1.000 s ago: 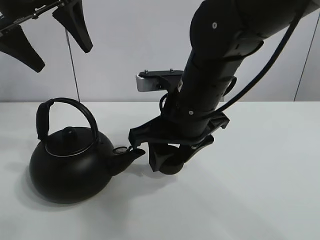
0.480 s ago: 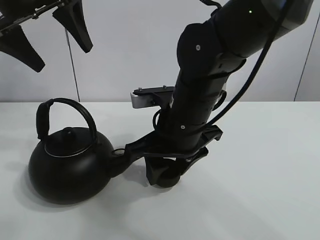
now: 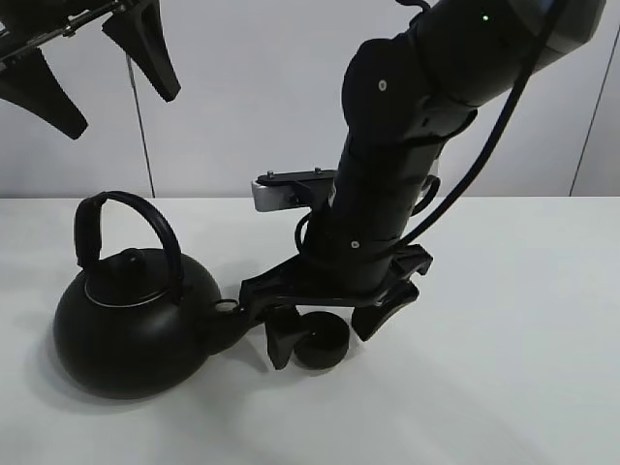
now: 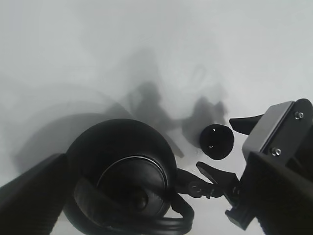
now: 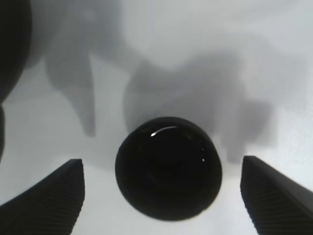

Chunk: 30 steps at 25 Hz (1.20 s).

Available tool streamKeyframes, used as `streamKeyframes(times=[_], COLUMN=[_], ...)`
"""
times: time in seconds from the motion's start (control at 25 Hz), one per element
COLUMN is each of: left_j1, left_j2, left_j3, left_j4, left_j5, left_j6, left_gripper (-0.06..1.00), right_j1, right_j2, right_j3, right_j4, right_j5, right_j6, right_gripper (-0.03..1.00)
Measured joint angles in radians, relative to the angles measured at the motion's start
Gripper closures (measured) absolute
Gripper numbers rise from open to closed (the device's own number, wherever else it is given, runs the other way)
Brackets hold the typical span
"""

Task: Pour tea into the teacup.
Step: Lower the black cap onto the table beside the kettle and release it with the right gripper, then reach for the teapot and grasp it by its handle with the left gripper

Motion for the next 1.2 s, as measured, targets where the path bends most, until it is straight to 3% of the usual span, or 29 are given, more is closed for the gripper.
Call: streamKeyframes(times=[0.36,0.72,0.92,1.2], left_j1=[0.0,0.0,0.0,0.0], left_j2=[0.0,0.0,0.0,0.0], left_j3=[0.0,0.0,0.0,0.0], left_j4=[0.0,0.0,0.0,0.0], left_j5=[0.0,-0.002,-0.002,-0.002], left_j6=[0.0,0.0,0.0,0.0], left_gripper=[0.25,0.25,0.25,0.25], right_j1=[-0.037,-0.268,-0.401,-0.404], right_j2=[-0.158,-0.244,-0.265,-0.265], right_j3=[-0.007,-0.108,-0.132,-0.134], right_j4=[0.01,-0.033,-0.049,0.086], right_j5=[0.117,0.304,0.347,0.356], right_j6=[0.004,-0.014,-0.057,-0.119], right_gripper=[0.37,0.37,0.37,0.37])
